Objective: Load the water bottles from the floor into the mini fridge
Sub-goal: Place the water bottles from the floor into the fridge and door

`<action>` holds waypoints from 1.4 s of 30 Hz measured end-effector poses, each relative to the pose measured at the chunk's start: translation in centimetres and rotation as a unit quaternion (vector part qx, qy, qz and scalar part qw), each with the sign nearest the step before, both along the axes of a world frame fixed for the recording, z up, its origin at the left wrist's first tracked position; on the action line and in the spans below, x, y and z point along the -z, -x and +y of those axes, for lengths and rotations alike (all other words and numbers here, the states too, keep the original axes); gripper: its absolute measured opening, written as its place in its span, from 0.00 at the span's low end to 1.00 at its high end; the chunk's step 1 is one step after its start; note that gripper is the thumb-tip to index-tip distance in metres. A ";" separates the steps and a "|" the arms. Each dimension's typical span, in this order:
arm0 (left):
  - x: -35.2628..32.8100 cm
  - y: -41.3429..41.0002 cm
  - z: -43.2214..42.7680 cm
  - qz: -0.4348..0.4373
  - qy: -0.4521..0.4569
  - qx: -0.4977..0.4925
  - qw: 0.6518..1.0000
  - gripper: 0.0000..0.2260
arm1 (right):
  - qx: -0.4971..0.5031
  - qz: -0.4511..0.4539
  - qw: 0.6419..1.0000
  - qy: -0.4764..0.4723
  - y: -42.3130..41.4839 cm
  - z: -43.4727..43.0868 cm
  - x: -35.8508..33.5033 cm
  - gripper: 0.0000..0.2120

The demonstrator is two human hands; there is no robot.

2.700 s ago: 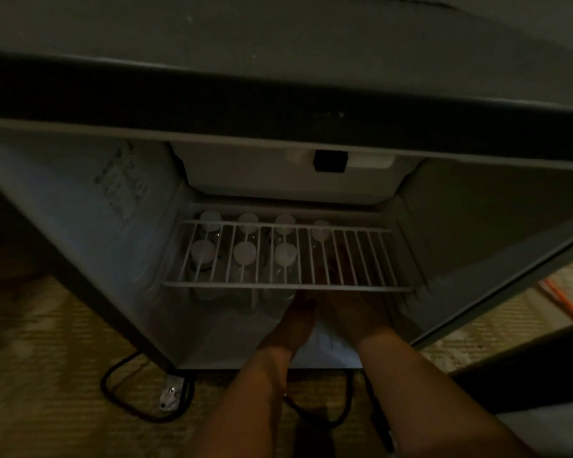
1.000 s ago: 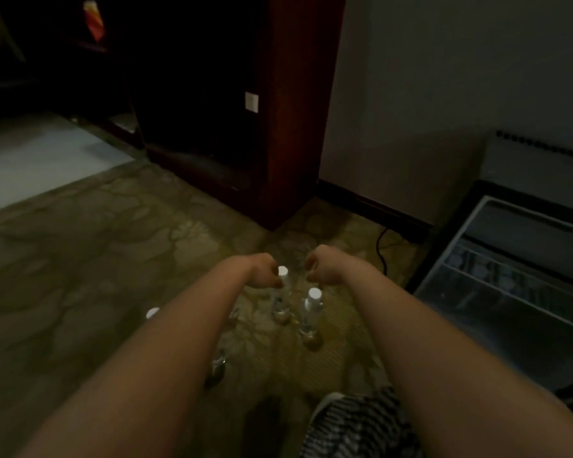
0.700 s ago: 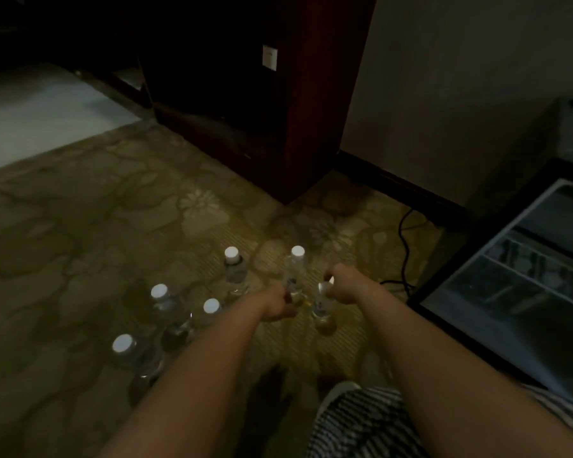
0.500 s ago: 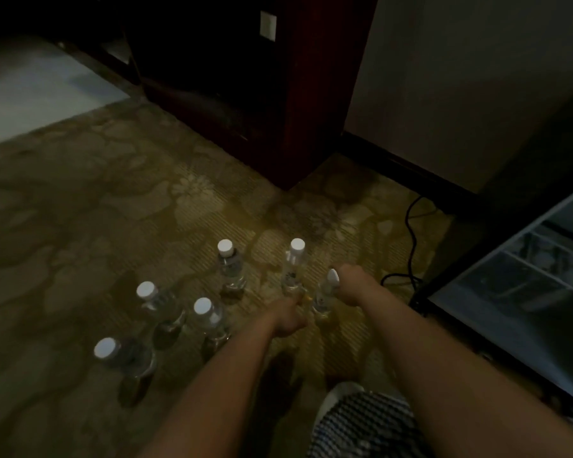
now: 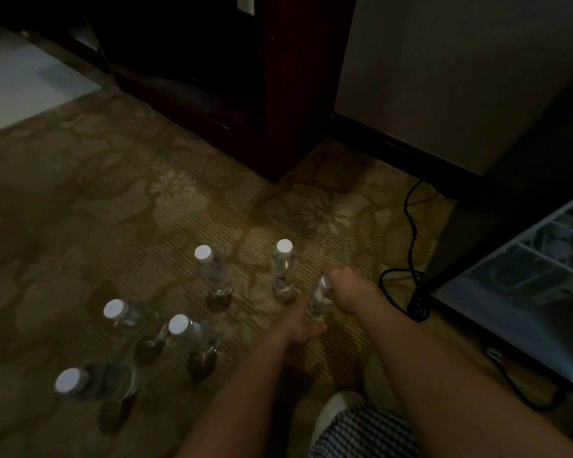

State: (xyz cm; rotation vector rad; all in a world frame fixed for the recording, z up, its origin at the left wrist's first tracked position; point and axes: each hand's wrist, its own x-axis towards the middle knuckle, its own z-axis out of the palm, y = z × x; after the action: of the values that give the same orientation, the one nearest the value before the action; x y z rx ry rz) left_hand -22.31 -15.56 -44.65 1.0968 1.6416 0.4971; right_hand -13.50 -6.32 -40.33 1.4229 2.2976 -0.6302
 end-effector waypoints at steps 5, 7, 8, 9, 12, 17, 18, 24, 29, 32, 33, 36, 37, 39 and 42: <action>-0.3 -0.3 -0.3 -0.030 -0.029 -0.013 0.999 0.33 | -0.008 0.021 1.000 0.017 -0.7 -0.1 -1.0 0.17; -0.6 -0.5 -0.7 -0.041 -0.031 -0.026 0.998 0.33 | -0.013 0.020 1.000 0.019 -1.0 -0.1 -2.1 0.20; -0.9 -0.8 -0.9 -0.048 -0.034 -0.031 0.998 0.32 | -0.014 0.021 0.999 0.020 -1.3 -0.1 -2.8 0.21; -1.3 -1.1 -1.0 -0.055 -0.036 -0.037 0.997 0.33 | -0.015 0.023 0.999 0.023 -1.6 -0.1 -3.6 0.21; -2.8 -2.2 -1.5 -0.056 -0.061 -0.053 0.995 0.33 | -0.029 0.040 0.998 0.032 -2.6 -0.4 -6.2 0.15; -6.1 -4.6 -2.3 -0.028 -0.123 -0.057 0.990 0.31 | -0.043 0.058 0.997 -0.004 -4.9 -1.4 -11.2 0.18; -6.8 -4.9 -2.2 -0.033 -0.134 -0.057 0.989 0.29 | -0.043 0.056 0.997 -0.011 -5.4 -1.5 -12.1 0.18; -12.5 -7.9 -1.9 -0.039 -0.160 0.000 0.986 0.28 | -0.014 0.070 0.995 -0.075 -10.0 -2.8 -17.8 0.19; -18.3 -11.2 -1.3 -0.031 -0.204 0.038 0.978 0.25 | 0.046 0.156 0.976 -0.142 -14.9 -4.0 -22.1 0.23; -21.4 -13.2 -0.7 -0.025 -0.232 0.051 0.971 0.23 | 0.082 0.240 0.954 -0.163 -18.0 -5.0 -24.4 0.20; -22.4 -13.8 -0.4 -0.029 -0.236 0.054 0.970 0.22 | 0.087 0.254 0.949 -0.167 -18.8 -5.2 -24.9 0.19; -24.9 -15.9 0.5 -0.035 -0.255 0.072 0.964 0.22 | 0.118 0.285 0.935 -0.174 -21.3 -5.7 -26.1 0.19; -25.7 -16.7 0.8 -0.033 -0.262 0.084 0.961 0.22 | 0.134 0.301 0.928 -0.172 -22.2 -5.7 -26.3 0.18; -26.9 -18.5 1.6 -0.032 -0.267 0.110 0.957 0.23 | 0.163 0.324 0.917 -0.168 -23.9 -5.7 -26.9 0.15; -28.0 -21.2 3.0 -0.017 -0.263 0.143 0.954 0.24 | 0.205 0.339 0.906 -0.146 -26.8 -5.2 -27.3 0.16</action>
State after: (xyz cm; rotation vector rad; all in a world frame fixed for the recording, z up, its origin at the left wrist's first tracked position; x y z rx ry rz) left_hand -1.12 -12.53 -16.67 1.6787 1.3157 0.7807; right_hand 13.29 -11.48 -13.00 2.1291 2.7026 -1.0809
